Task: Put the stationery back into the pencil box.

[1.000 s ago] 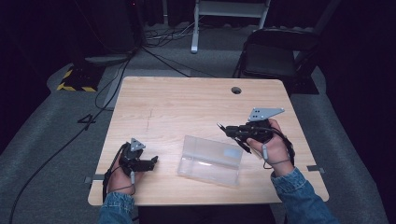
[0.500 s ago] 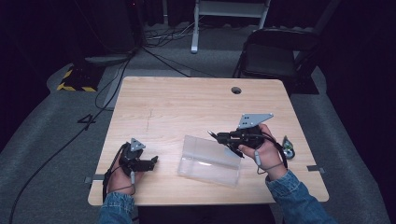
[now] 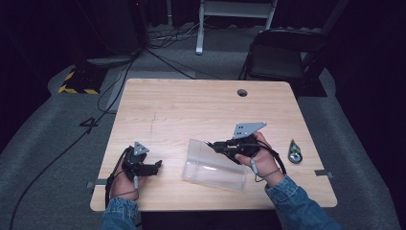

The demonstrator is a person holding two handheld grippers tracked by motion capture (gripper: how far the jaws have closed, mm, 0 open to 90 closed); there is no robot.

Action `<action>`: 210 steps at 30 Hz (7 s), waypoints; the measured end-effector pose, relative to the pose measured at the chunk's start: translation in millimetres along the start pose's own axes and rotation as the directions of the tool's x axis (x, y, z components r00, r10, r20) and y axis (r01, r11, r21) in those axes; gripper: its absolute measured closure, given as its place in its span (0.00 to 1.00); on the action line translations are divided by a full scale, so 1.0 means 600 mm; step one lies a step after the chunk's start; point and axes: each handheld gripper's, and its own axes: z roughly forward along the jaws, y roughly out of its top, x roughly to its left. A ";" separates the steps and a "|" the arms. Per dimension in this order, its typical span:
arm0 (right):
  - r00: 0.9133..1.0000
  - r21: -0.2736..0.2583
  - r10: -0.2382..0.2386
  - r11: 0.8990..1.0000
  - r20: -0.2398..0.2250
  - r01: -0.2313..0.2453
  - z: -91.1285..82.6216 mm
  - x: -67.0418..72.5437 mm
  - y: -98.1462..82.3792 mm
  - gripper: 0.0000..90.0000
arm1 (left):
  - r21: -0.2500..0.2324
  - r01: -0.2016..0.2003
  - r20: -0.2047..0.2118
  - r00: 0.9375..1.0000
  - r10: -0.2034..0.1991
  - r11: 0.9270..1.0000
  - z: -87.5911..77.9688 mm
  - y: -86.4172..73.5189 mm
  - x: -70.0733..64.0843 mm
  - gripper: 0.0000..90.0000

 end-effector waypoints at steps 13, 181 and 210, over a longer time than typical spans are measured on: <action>0.997 0.095 -0.059 0.994 -0.042 0.062 0.036 0.006 -0.026 0.90 | 0.000 -0.002 0.000 1.000 0.002 1.000 0.000 0.000 0.000 0.18; 0.516 0.046 0.447 0.722 0.731 -0.691 -0.220 -0.188 -0.280 0.26 | -0.004 -0.003 -0.006 1.000 0.003 1.000 0.008 0.010 0.008 0.21; 0.536 0.106 0.440 0.693 0.721 -0.713 -0.210 -0.177 -0.269 0.44 | -0.004 -0.004 -0.007 1.000 0.004 1.000 0.008 0.010 0.008 0.21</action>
